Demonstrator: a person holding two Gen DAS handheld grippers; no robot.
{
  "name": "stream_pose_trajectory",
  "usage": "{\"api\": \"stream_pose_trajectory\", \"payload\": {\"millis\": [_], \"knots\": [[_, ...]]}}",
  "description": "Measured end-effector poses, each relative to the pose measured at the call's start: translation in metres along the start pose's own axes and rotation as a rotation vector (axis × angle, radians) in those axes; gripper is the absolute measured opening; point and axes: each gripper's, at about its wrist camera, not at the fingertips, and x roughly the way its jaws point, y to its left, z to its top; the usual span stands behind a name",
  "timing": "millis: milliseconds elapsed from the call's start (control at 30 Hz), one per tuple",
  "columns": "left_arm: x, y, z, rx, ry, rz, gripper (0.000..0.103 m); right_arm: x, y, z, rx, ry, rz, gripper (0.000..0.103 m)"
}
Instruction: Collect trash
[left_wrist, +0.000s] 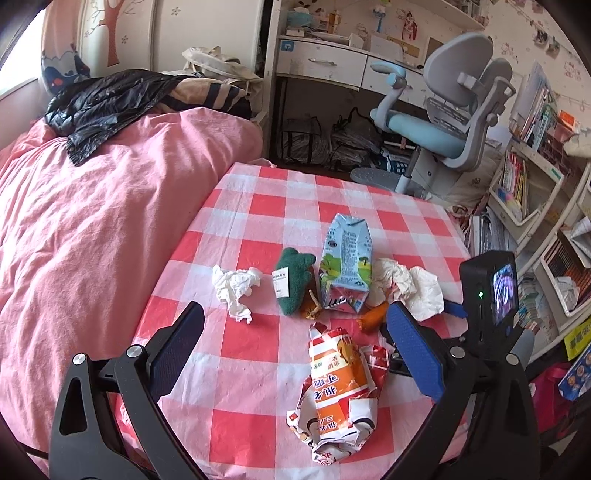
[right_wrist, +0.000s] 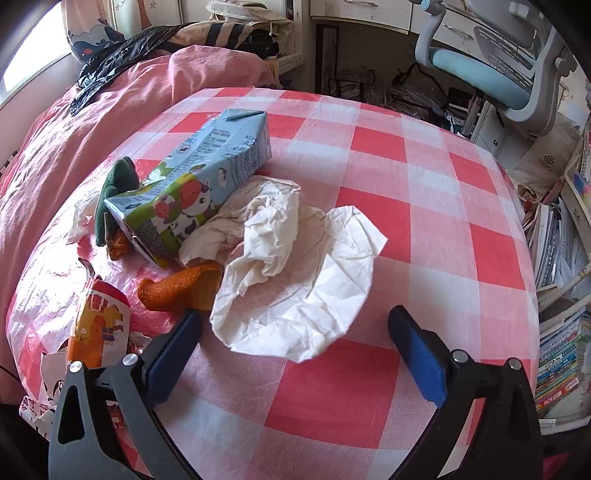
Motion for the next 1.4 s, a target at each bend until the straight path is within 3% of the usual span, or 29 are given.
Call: {"api": "stream_pose_trajectory", "payload": {"millis": [633, 1400], "knots": [[-0.014, 0.036, 0.009, -0.139, 0.008, -0.059, 0.096, 0.000, 0.000, 0.000, 0.000, 0.000, 0.000, 0.096], [-0.015, 0.031, 0.006, -0.114, 0.013, -0.065, 0.096, 0.000, 0.000, 0.000, -0.001, 0.001, 0.001, 0.096]]}}
